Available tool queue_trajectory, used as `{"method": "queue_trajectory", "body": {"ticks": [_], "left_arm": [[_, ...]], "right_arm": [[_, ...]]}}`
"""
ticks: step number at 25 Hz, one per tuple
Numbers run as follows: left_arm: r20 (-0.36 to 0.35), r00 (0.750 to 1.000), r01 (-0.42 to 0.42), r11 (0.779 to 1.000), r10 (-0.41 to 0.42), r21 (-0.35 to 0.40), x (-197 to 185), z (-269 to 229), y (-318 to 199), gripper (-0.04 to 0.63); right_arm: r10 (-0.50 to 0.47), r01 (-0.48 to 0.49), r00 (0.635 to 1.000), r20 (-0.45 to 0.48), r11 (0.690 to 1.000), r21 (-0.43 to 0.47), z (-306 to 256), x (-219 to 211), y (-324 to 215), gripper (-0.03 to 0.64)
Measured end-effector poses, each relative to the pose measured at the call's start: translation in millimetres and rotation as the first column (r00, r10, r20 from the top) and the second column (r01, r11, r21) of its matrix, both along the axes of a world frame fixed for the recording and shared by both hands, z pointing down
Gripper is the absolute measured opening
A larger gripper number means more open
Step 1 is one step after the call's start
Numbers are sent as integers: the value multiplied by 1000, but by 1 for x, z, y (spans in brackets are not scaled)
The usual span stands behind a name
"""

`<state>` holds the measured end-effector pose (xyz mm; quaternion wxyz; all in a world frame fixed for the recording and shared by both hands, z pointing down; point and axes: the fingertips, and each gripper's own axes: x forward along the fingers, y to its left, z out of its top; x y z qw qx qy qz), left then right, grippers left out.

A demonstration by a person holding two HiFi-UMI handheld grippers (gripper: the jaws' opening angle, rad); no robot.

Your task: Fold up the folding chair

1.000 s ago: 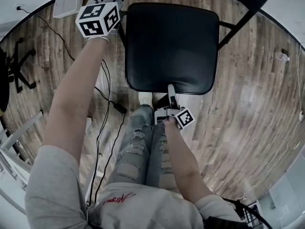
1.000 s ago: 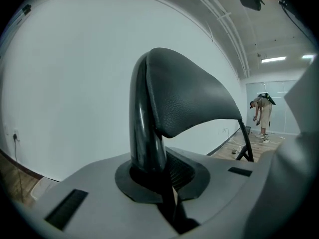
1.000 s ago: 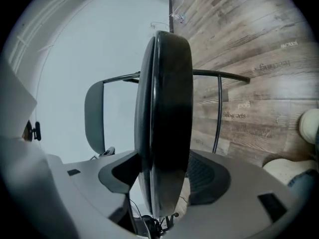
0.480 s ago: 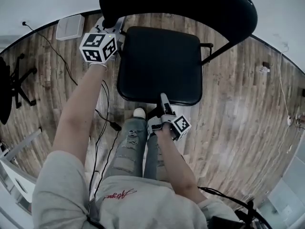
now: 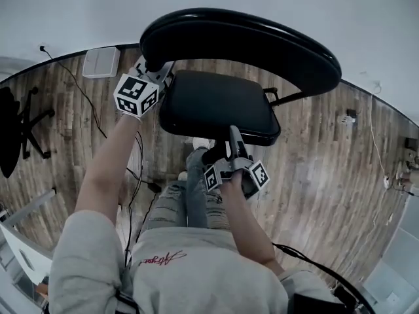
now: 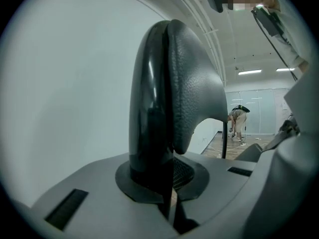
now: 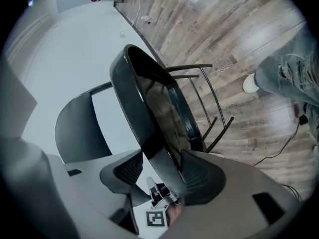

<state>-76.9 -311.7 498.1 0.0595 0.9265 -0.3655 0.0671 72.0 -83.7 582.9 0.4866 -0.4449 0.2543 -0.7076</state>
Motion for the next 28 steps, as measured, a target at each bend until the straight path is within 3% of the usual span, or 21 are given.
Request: {"method": "queue_trajectory", "body": {"ticks": [6, 13, 16, 23, 28], "left_arm": [[6, 999, -34, 999, 34, -21, 7, -9, -24, 27], [-13, 1000, 7, 998, -8, -70, 9, -8, -76, 26], [-33, 999, 23, 996, -26, -85, 10, -6, -107, 28], [-40, 998, 41, 995, -45, -89, 11, -7, -135, 28], [-29, 997, 74, 993, -77, -95, 15, -7, -163, 28]], "right_arm": [[-42, 41, 998, -53, 999, -21, -30, 10, -53, 219], [-232, 234, 958, -170, 972, -5, -41, 7, -103, 175], [-288, 293, 943, -169, 956, 6, -45, 7, -134, 170], [-304, 316, 935, -185, 948, 39, -52, 5, -164, 156], [-299, 314, 918, -260, 949, 18, -58, 11, -189, 139]]}}
